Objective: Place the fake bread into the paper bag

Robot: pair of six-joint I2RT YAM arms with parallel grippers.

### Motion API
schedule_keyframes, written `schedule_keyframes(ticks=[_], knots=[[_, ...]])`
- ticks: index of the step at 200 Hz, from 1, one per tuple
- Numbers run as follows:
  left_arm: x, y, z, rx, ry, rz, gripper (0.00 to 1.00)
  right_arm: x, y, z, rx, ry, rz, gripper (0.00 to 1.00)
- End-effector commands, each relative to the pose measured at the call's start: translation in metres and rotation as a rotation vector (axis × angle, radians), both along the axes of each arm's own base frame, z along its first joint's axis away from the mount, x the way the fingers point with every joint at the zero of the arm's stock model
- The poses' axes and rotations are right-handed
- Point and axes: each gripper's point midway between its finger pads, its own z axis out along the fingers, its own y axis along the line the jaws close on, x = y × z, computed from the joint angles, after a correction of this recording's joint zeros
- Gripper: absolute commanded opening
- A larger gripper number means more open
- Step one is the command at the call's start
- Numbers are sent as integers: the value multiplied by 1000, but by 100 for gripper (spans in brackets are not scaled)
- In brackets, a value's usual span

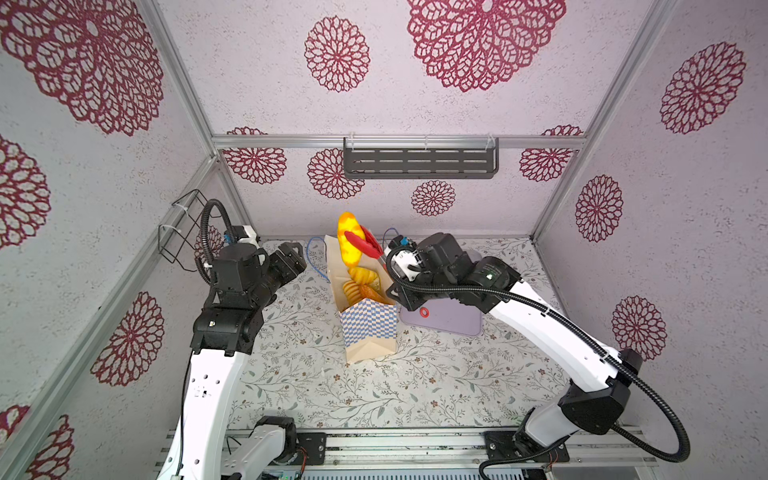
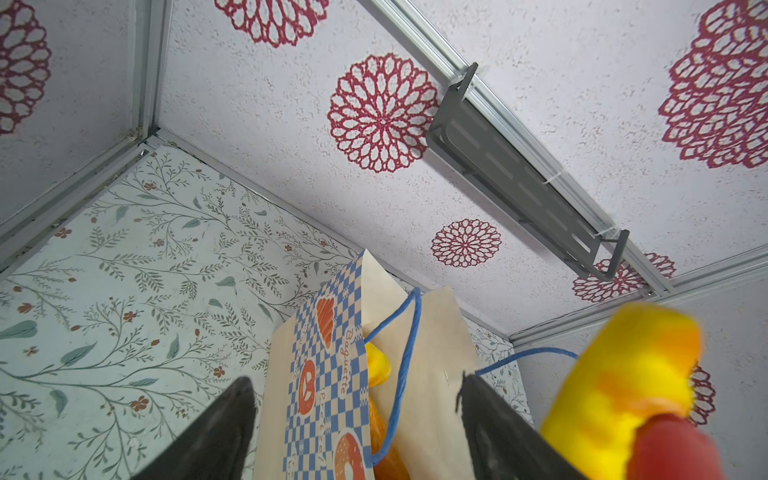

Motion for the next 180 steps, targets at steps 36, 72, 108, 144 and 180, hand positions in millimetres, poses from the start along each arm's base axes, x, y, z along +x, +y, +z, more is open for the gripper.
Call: schedule_keyframes(ticks=[36,72,108,144,180], knots=[[2,1,-15,-16,49,4,78,-2,-13,-2,-35,-51,-16,30],[3,-2,-13,-23,45,-9,78,-1,-12,10,-7,-75,-13,46],[2,-4,-15,-25,52,-23,78,2,-10,24,23,-105,-16,52],[-1,-4,-13,-7,45,-30,81,11,-14,47,56,-175,-56,51],[-2,-2,-7,20,29,-28,89,44,-48,86,124,-280,-236,49]])
